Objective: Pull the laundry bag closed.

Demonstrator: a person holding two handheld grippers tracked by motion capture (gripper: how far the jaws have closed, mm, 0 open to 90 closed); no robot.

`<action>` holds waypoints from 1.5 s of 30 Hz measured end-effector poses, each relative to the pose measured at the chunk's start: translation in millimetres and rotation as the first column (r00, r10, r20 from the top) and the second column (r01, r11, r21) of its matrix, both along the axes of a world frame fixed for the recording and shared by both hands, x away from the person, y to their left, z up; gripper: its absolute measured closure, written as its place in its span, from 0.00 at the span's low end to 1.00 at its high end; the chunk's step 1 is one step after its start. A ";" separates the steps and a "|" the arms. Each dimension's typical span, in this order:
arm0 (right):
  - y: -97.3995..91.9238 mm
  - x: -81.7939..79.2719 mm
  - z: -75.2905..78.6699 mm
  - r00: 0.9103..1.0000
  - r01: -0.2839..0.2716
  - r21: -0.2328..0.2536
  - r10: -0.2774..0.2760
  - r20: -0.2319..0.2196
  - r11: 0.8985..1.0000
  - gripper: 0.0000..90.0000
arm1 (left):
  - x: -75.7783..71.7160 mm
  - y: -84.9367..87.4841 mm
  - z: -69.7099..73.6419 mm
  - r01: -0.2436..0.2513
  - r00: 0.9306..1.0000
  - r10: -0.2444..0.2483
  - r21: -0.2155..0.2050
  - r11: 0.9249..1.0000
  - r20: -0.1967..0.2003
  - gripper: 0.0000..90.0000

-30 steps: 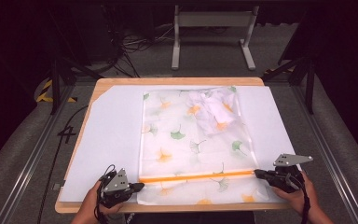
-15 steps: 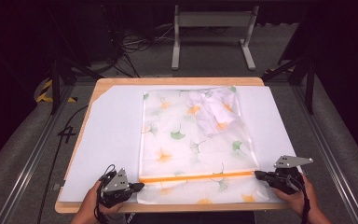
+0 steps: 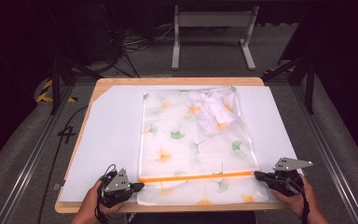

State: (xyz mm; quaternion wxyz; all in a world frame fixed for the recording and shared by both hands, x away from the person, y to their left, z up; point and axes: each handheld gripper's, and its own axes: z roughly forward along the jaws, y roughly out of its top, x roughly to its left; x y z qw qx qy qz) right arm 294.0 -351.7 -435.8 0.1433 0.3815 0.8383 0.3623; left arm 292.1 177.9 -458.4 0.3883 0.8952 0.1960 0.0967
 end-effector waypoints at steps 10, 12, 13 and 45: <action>-1.9 -4.2 6.7 0.997 -0.013 0.013 0.012 0.079 1.000 0.94 | 2.1 4.7 5.0 -0.019 1.000 0.018 -0.035 0.999 -0.017 0.96; -1.3 -5.0 7.4 0.996 -0.011 0.002 0.011 0.089 1.000 0.92 | 1.7 5.0 6.5 -0.022 1.000 0.021 -0.040 0.999 -0.016 0.94; -1.1 -5.7 8.0 0.995 -0.016 0.005 0.015 0.100 1.000 0.90 | 1.7 5.1 7.0 -0.024 1.000 0.024 -0.039 0.999 -0.013 0.94; -5.7 9.8 29.2 0.955 0.042 -0.033 -0.031 0.295 0.999 0.36 | 18.1 30.7 22.1 -0.263 0.954 0.262 -0.015 0.965 0.147 0.29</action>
